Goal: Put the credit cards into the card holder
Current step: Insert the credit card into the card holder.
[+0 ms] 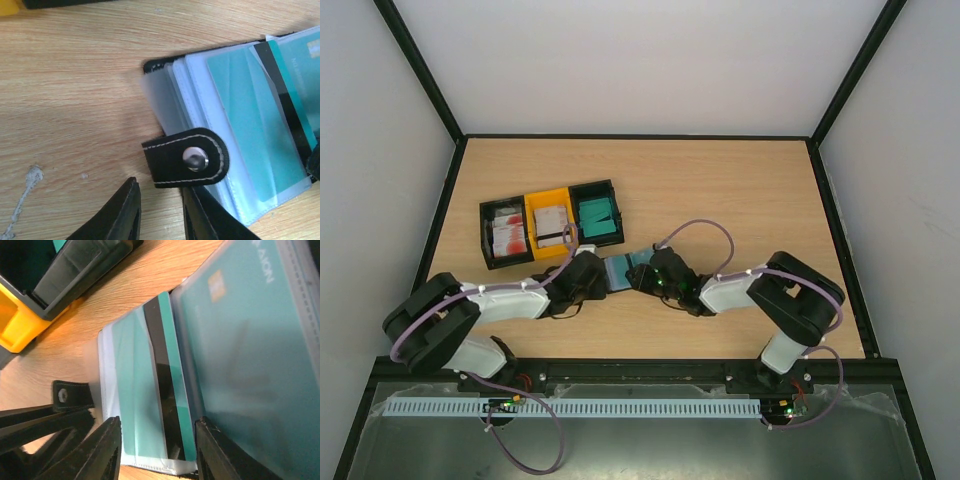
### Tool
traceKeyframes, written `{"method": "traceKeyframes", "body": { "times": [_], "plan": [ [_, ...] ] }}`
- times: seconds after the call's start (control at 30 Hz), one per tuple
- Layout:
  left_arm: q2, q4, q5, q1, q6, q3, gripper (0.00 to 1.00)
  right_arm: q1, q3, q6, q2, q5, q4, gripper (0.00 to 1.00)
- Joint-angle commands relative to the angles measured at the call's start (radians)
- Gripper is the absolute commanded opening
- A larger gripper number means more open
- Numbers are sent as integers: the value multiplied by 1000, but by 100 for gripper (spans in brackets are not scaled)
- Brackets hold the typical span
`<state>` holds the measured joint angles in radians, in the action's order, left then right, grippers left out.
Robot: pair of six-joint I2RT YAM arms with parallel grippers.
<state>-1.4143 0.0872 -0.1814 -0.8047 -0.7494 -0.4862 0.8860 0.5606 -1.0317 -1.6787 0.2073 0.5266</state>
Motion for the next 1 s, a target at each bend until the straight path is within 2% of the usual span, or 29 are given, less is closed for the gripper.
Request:
{"method": "traceKeyframes", "body": {
  "times": [0.0,0.27,0.4,0.53,0.97],
  "plan": [
    [43,-46,1,-5,1,-4,28,3,21,85,52,-105,-234,42],
    [56,-65,-22,-3,10,-30,28,2,166,215,-10,-183,-390,36],
    [45,-56,-19,-2,15,-41,27,3,218,267,-40,-230,-452,40],
    [11,-47,0,3,19,-61,26,3,228,295,-62,-168,-426,44],
    [-107,-66,69,2,53,-96,19,7,242,305,-67,85,-330,40]
  ]
}}
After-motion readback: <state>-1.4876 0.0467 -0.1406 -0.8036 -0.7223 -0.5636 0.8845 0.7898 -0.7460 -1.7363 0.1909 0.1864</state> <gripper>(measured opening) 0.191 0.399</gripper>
